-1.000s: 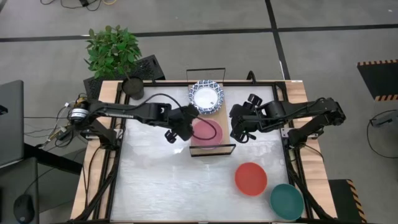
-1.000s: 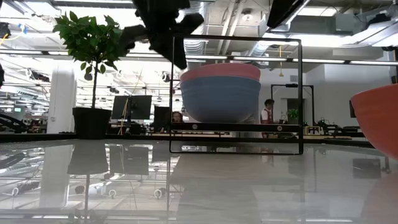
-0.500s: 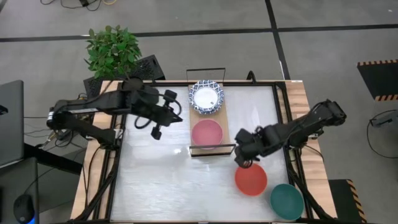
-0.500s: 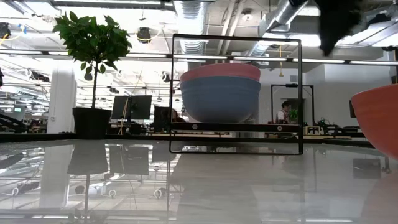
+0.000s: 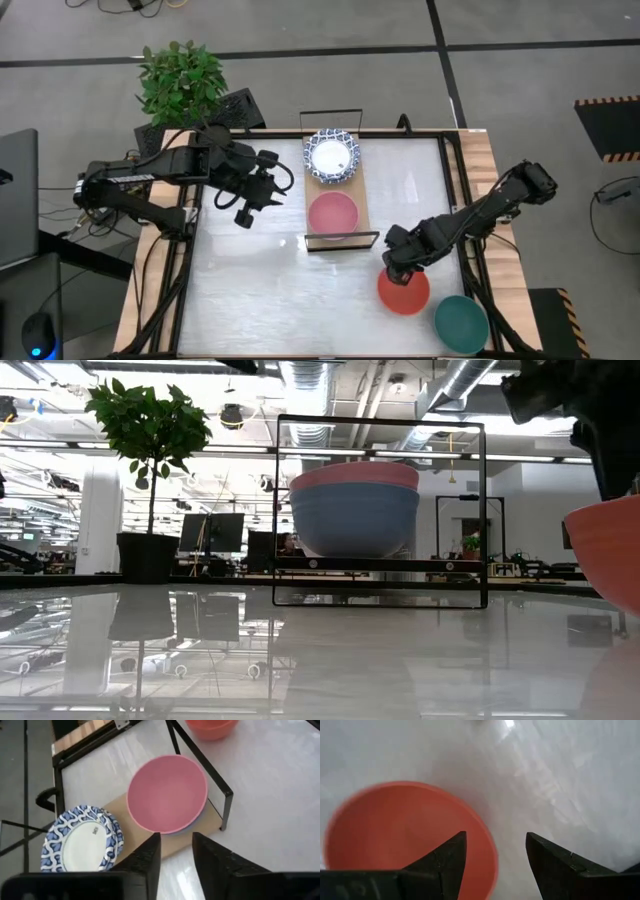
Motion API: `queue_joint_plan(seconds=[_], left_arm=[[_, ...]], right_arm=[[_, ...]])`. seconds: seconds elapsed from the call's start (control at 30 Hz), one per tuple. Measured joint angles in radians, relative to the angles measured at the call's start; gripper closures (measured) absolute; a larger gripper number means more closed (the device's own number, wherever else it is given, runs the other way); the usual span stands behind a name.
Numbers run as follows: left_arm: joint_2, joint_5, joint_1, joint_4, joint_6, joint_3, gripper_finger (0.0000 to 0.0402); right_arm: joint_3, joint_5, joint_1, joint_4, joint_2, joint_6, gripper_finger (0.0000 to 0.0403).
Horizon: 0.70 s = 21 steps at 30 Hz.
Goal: Place and stack bowls onto a shelf
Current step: Stack the orange bowl on top of the pink bowl on the shelf
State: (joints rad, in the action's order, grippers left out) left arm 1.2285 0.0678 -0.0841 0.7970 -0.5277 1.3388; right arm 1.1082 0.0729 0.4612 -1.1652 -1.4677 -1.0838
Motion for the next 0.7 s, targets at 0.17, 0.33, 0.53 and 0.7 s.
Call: queue_joint_plan(seconds=[0.17,0.33,0.53,0.7], left_arm=[[0.001,0.000,0.000,0.007,0.019,0.000,0.0280],[0.001,0.000,0.000,0.016,0.026,0.000,0.0278],[0.001,0.000,0.000,0.030,0.040,0.000,0.0278],[0.002,0.000,0.000,0.030,0.066,0.000,0.0278]], right_arm=[[-0.052,-0.047,0.013,0.027,0.000,0.016,0.0173],[-0.139,-0.102,0.040,0.131,0.000,0.018,0.0173],[-0.198,-0.105,0.047,0.182,0.000,0.011,0.0183],[-0.199,-0.103,0.047,0.185,0.000,0.016,0.0275]])
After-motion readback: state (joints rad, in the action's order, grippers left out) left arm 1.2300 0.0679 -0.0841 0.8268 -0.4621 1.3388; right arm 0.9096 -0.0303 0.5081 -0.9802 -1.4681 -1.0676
